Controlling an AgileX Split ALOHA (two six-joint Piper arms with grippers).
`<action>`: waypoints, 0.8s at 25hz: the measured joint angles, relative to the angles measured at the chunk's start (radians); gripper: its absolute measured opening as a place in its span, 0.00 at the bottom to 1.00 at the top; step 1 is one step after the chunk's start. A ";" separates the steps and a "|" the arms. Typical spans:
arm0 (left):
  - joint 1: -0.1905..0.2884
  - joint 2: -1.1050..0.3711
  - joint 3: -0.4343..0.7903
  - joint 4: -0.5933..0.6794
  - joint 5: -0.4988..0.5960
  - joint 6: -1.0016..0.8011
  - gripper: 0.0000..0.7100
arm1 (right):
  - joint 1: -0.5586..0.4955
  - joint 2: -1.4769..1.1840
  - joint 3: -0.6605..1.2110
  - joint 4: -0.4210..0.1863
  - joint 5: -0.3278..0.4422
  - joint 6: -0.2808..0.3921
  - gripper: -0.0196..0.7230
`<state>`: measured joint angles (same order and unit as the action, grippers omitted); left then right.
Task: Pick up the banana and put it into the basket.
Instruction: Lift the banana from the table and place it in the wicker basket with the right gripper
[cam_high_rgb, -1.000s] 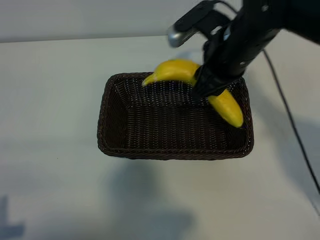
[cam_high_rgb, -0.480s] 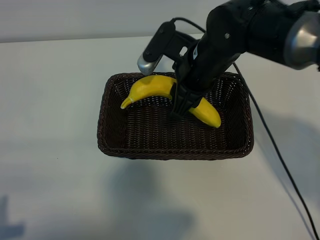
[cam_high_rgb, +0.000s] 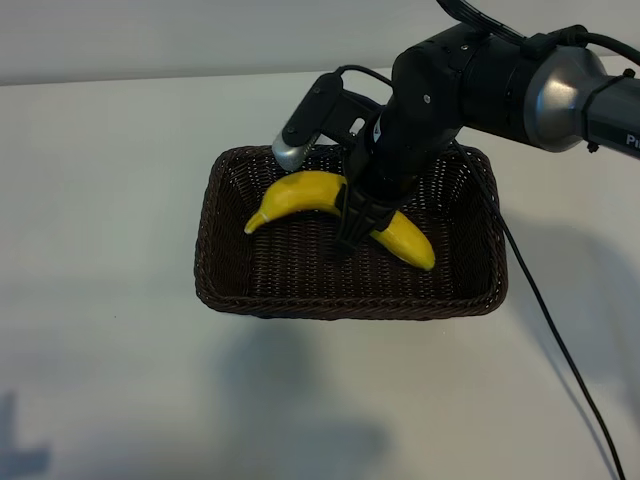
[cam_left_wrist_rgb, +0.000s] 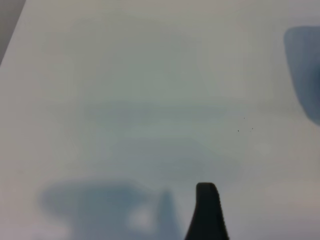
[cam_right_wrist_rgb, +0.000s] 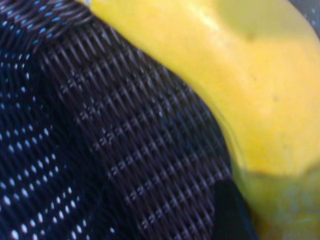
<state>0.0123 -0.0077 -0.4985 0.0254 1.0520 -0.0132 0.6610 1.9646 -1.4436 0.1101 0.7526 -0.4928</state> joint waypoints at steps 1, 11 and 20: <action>0.000 0.000 0.000 0.000 0.000 0.000 0.81 | 0.000 0.000 0.000 -0.001 0.012 0.000 0.59; 0.000 0.000 0.000 0.000 0.000 0.000 0.81 | 0.000 -0.002 0.000 -0.001 0.043 0.041 0.85; 0.000 0.000 0.000 0.000 0.000 0.000 0.81 | 0.000 -0.047 -0.065 -0.013 0.209 0.227 0.84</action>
<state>0.0123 -0.0077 -0.4985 0.0254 1.0520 -0.0132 0.6610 1.9181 -1.5090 0.0972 0.9619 -0.2654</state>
